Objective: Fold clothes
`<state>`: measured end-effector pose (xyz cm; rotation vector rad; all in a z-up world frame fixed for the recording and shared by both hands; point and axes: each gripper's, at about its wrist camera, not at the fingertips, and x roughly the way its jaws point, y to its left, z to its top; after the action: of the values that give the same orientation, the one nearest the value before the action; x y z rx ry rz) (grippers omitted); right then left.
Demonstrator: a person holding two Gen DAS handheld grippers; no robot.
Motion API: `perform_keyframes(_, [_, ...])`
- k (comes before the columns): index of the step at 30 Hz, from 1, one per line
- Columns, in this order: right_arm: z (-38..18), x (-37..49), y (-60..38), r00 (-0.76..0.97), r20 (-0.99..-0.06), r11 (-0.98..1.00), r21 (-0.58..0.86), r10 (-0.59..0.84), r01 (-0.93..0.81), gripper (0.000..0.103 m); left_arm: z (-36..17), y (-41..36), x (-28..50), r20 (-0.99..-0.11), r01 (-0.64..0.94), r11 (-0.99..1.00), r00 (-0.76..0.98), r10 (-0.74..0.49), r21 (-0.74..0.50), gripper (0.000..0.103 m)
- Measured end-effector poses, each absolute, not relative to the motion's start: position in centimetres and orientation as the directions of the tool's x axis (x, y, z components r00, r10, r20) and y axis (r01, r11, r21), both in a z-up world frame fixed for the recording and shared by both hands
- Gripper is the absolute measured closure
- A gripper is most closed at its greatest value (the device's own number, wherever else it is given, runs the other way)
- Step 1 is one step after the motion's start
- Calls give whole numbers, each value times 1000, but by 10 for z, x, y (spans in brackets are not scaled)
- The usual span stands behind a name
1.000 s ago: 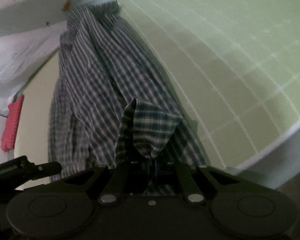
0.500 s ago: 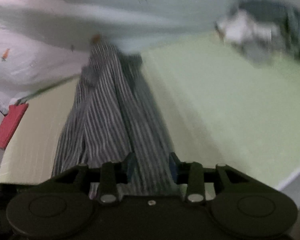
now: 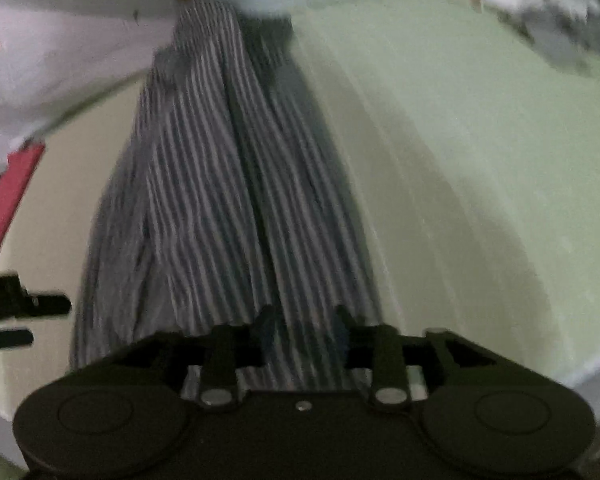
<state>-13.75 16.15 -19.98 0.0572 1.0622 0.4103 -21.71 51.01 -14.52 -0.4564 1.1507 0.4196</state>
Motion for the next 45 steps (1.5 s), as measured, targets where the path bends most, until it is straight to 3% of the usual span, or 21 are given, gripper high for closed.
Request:
perform_keyframes(5, [-179,-93,184,484,-765,891,257,425,-375,77,-134,524,-179,-901,-513,844,424,94,-154,17])
perform_keyframes(9, [-181,-46,205,514,-742,886,237,430,-399,77,-138,540,-135,-885,-503,843,460,74,-191,29])
perform_keyframes(11, [-187,-14,215,510,-740,885,257,438,-388,77,-143,552,-106,-879,-498,839,474,50,-221,30])
perform_keyframes(13, [-195,21,228,513,-737,889,277,439,-364,74,-150,564,-73,-873,-488,838,486,29,-244,30])
perform_keyframes(15, [-205,53,242,513,-733,890,305,447,-340,60,-159,572,-39,-870,-475,844,492,22,-248,30])
perform_keyframes(16, [-209,69,248,509,-737,892,313,445,-326,57,-165,577,-22,-869,-468,848,494,19,-248,29])
perform_keyframes(22, [-239,139,284,486,-746,889,354,456,-291,56,-196,597,56,-856,-432,858,517,-17,-278,29])
perform_keyframes(25, [-243,159,296,519,-728,893,331,448,-306,65,-201,599,82,-819,-397,877,573,5,-272,31])
perform_keyframes(26, [-244,166,301,528,-728,897,311,438,-315,73,-201,599,89,-810,-395,882,586,26,-258,33])
perform_keyframes(29, [-245,189,314,543,-732,906,260,411,-335,90,-204,604,116,-788,-382,891,614,46,-245,65])
perform_keyframes(30, [-245,197,316,543,-734,906,252,408,-340,96,-205,606,123,-788,-381,891,614,44,-248,88])
perform_keyframes(31, [-244,203,318,545,-733,905,246,408,-347,97,-206,608,130,-787,-381,890,615,41,-251,93])
perform_keyframes(39, [-244,234,327,583,-728,915,153,360,-374,98,-213,638,134,-756,-413,819,653,-40,-399,97])
perform_keyframes(42, [-245,246,326,599,-725,921,131,341,-366,99,-212,647,132,-764,-437,805,645,-29,-400,97])
perform_keyframes(45, [-241,268,328,602,-740,931,90,299,-352,100,-209,661,130,-773,-492,769,635,-6,-409,90])
